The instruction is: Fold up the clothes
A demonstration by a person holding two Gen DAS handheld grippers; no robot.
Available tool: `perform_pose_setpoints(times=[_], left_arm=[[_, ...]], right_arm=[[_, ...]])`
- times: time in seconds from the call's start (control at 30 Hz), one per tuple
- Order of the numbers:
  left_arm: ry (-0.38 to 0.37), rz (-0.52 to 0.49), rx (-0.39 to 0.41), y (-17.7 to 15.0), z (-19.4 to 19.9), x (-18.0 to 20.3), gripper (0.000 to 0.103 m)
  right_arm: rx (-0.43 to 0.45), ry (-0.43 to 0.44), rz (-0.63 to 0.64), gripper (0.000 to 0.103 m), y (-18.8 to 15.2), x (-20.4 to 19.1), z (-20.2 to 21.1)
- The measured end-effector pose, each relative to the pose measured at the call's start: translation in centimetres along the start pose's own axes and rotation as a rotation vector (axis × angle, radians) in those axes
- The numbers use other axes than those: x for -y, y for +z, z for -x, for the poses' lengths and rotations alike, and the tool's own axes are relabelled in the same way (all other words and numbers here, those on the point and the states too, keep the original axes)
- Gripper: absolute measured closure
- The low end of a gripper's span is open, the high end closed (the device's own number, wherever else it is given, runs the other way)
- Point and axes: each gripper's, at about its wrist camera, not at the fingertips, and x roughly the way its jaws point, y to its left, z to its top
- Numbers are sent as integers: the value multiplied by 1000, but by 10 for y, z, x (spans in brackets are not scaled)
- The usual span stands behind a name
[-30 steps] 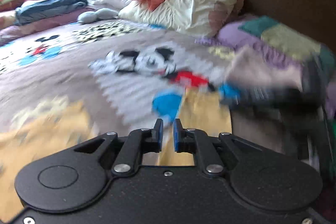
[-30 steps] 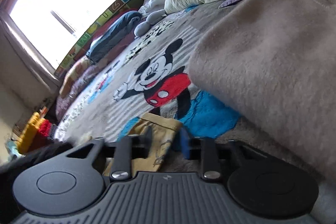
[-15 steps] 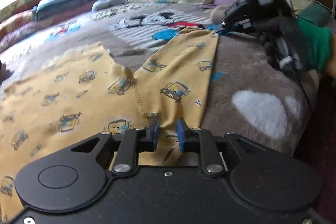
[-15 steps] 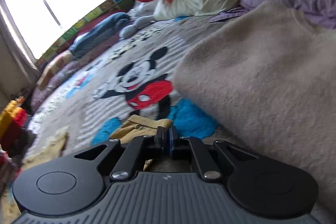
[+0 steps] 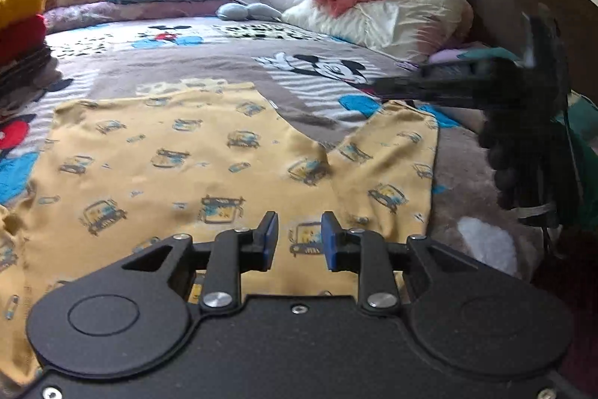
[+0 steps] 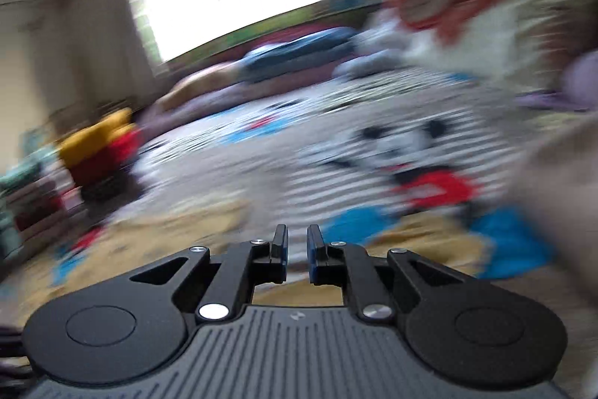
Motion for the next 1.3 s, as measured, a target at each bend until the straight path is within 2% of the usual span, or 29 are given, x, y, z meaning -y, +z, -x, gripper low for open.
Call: perform_pose_setpoints(times=[0.1, 0.2, 0.3, 0.37, 0.53, 0.7, 0.73, 0.77, 0.8, 0.97, 1.1, 1.17, 1.2, 1.23, 1.3], left_arm=[[-32, 10, -6, -5, 0, 0, 80], [-85, 34, -11, -9, 4, 0, 80], [-143, -25, -12, -12, 7, 9, 80], [-162, -74, -9, -14, 7, 18, 80], [-189, -92, -53, -20, -7, 26, 80], [-218, -8, -90, -22, -14, 16, 80], [-224, 8, -96, -22, -15, 14, 80], [-230, 21, -101, -22, -16, 12, 80], [-233, 25, -105, -21, -16, 12, 80], [-245, 49, -124, -18, -19, 11, 80], [-258, 64, -130, -19, -20, 11, 79], [-265, 65, -131, -19, -21, 11, 73], [-272, 67, -130, -19, -21, 13, 65], [-279, 68, -129, -19, -21, 14, 59], [-285, 53, -124, -20, -20, 18, 54]], right_arm=[[-78, 123, -23, 79, 1, -22, -22], [-127, 116, -25, 77, 15, -33, -49], [-213, 115, -44, 74, 31, -38, -87], [-281, 96, -48, 72, 39, -40, -118], [-402, 21, -48, 70, 45, -37, -180], [-398, 62, -154, 71, 52, -20, -210], [-396, 87, -161, 74, 52, -19, -213], [-401, 115, -169, 82, 52, -18, -216], [-404, 137, -171, 98, 52, -18, -219], [-383, 116, -109, 98, 59, -21, -224], [-405, 72, -15, 98, 56, -30, -233], [-406, 57, -1, 99, 58, -32, -234], [-393, 33, 9, 98, 60, -33, -233], [-378, 9, 18, 95, 62, -34, -231], [-336, -43, 36, 85, 69, -37, -222]])
